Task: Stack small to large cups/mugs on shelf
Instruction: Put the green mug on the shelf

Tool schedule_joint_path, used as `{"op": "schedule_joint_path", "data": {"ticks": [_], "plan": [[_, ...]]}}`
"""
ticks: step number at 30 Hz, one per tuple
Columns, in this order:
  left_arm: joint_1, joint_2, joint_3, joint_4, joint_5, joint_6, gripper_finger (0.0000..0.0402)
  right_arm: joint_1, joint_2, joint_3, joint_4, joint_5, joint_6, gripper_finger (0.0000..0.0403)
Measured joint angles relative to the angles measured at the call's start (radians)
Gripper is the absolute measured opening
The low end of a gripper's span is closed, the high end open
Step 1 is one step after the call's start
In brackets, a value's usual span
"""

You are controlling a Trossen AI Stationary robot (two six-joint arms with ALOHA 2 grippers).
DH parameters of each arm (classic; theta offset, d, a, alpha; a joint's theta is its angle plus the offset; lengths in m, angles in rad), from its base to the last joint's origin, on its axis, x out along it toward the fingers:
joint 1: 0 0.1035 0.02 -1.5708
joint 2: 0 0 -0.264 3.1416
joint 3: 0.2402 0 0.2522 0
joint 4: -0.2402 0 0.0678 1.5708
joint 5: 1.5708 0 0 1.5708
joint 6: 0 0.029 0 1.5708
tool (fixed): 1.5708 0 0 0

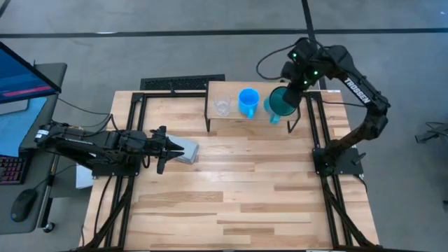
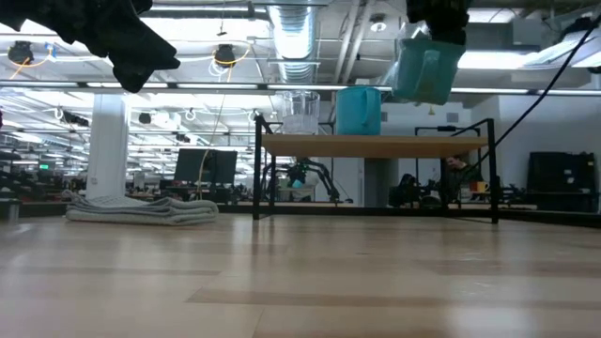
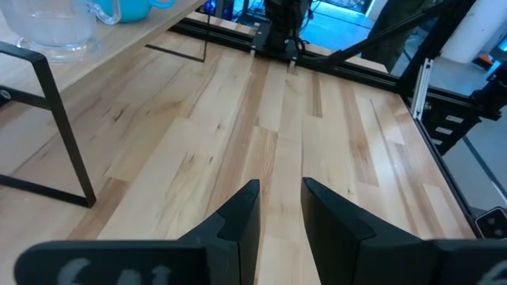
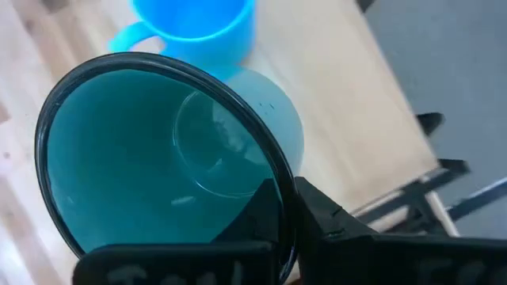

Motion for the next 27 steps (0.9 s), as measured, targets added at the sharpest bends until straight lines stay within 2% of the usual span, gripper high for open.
{"op": "schedule_joint_path", "data": {"ticks": [14,18,27], "plan": [[0.000,0.000,0.000,0.000,-0.009,-0.036,0.0085,-0.206,0.000,0.017,-0.004,0.010,-0.111,0.0029],[0.000,0.000,0.000,0.000,-0.010,-0.048,0.0084,-0.236,0.000,0.081,0.001,0.010,-0.135,0.0029],[0.000,0.000,0.000,0.001,-0.036,-0.048,0.0059,-0.209,0.090,0.295,-0.003,-0.032,-0.132,0.0029]]}}
